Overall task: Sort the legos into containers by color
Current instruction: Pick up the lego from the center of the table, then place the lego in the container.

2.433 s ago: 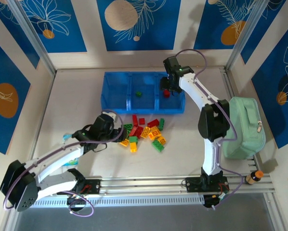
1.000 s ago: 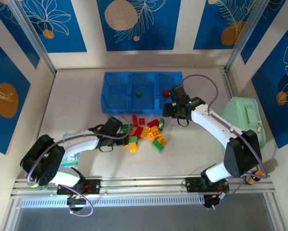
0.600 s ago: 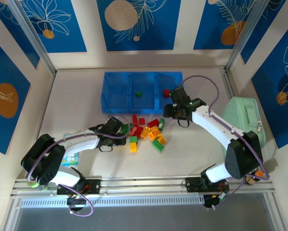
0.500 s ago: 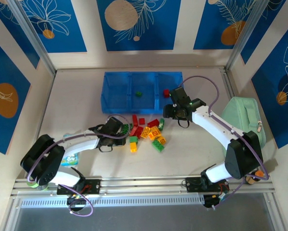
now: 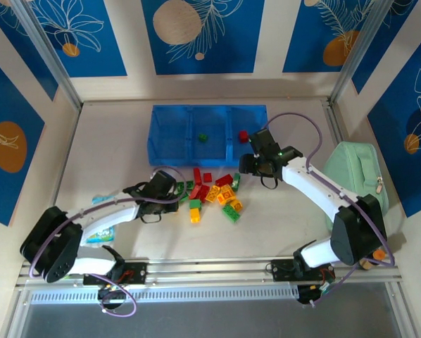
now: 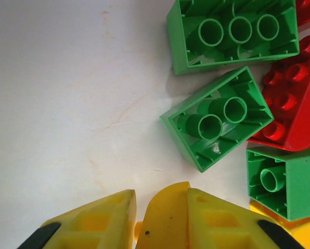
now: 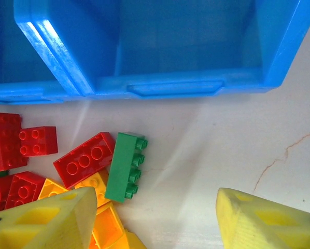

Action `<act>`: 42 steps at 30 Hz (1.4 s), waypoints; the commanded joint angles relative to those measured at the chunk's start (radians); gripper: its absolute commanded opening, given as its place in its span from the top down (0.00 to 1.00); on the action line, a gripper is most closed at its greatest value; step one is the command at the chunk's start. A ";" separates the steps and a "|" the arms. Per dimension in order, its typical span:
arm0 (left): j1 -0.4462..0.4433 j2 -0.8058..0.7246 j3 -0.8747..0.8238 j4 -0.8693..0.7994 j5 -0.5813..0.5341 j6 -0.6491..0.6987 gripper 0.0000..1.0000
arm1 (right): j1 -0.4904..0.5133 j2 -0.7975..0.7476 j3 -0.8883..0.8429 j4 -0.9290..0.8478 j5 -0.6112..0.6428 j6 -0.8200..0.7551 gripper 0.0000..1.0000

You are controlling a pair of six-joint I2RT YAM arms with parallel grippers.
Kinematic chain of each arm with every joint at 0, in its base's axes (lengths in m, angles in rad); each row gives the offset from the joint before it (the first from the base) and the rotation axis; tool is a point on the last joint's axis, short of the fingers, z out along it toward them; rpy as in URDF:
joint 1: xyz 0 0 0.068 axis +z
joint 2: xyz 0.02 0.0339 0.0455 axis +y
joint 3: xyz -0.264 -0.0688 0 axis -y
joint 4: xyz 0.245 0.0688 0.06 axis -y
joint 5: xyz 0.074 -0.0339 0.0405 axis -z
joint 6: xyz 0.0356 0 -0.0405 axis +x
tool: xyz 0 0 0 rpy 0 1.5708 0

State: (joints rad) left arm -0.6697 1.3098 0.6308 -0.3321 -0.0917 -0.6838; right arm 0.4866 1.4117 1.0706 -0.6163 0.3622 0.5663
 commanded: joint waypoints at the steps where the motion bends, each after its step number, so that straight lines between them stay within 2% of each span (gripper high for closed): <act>1: 0.004 -0.035 0.036 -0.070 -0.051 -0.006 0.79 | 0.007 -0.037 -0.008 -0.005 -0.002 0.015 0.37; 5: 0.026 -0.043 0.134 -0.122 -0.097 0.042 0.79 | 0.013 -0.062 -0.008 -0.005 -0.002 0.018 0.38; 9: 0.101 0.005 0.283 -0.125 -0.086 0.119 0.79 | 0.019 -0.077 -0.006 -0.006 -0.012 0.015 0.38; 17: 0.276 0.298 0.658 -0.116 -0.035 0.235 0.79 | 0.062 -0.098 -0.031 -0.013 -0.032 0.012 0.38; 22: 0.317 0.514 0.934 -0.193 -0.040 0.293 0.78 | 0.083 -0.129 -0.061 -0.017 -0.050 0.014 0.38; 23: 0.320 0.544 0.981 -0.209 -0.043 0.301 0.72 | 0.088 -0.137 -0.065 -0.020 -0.053 0.012 0.38; 24: 0.321 0.564 1.018 -0.223 -0.050 0.307 0.61 | 0.090 -0.140 -0.068 -0.020 -0.055 0.010 0.37; 26: 0.321 0.584 1.082 -0.243 -0.042 0.321 0.31 | 0.103 -0.151 -0.077 -0.023 -0.061 -0.003 0.36; 28: 0.318 0.567 1.101 -0.239 -0.050 0.323 0.24 | 0.114 -0.160 -0.084 -0.025 -0.063 -0.009 0.35; 33: 0.262 0.450 1.069 -0.255 -0.161 0.365 0.22 | 0.124 -0.163 -0.095 -0.028 -0.063 -0.011 0.36; 37: 0.155 0.323 0.937 -0.242 -0.189 0.394 0.23 | 0.124 -0.152 -0.101 -0.022 -0.068 -0.018 0.36; 42: 0.033 0.193 0.691 -0.238 -0.175 0.292 0.23 | 0.125 -0.134 -0.098 -0.014 -0.082 -0.026 0.36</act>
State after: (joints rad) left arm -0.5995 1.5345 1.4307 -0.5369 -0.2554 -0.3439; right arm 0.6048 1.2720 0.9810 -0.6281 0.3092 0.5568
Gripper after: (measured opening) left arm 0.772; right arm 0.640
